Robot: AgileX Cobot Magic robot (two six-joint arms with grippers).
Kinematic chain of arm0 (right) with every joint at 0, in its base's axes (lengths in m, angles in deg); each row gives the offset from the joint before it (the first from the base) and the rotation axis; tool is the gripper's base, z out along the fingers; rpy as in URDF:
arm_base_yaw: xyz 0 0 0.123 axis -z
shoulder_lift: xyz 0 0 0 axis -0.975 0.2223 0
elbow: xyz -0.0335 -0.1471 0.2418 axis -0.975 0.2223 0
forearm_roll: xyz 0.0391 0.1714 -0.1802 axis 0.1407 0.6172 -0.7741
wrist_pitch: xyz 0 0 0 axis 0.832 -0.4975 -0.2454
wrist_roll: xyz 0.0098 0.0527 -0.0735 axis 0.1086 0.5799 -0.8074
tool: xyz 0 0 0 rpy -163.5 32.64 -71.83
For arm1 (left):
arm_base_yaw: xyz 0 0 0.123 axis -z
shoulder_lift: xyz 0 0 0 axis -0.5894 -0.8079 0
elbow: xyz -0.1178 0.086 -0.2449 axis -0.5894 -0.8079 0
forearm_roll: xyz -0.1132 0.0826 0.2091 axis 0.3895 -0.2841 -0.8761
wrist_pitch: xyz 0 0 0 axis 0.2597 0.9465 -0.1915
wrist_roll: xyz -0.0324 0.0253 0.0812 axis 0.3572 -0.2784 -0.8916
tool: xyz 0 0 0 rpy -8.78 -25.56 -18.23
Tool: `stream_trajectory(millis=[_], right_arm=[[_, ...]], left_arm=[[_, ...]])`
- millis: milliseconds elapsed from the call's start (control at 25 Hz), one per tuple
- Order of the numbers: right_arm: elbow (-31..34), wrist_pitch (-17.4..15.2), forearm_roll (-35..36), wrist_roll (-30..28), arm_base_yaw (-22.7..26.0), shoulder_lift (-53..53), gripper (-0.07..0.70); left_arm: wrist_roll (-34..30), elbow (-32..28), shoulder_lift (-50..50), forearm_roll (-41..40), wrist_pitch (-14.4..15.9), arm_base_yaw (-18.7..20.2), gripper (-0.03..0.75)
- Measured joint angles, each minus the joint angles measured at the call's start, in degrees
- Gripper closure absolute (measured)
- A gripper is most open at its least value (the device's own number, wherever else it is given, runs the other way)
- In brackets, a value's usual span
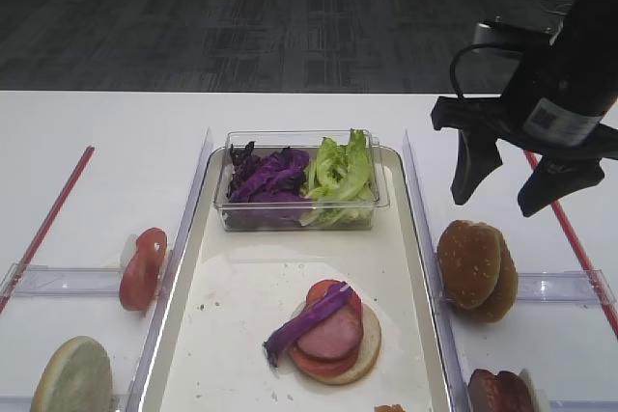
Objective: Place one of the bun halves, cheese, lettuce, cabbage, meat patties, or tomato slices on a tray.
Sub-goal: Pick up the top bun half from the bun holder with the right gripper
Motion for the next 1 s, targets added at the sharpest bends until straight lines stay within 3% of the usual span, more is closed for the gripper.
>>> stream_trajectory(millis=[1000], right_arm=[[-0.2, 0.7, 2.8, -1.8, -2.4, 8.1, 0.15]], left_arm=[[0.0, 0.0, 0.0, 0.0, 0.0, 0.0, 0.319]])
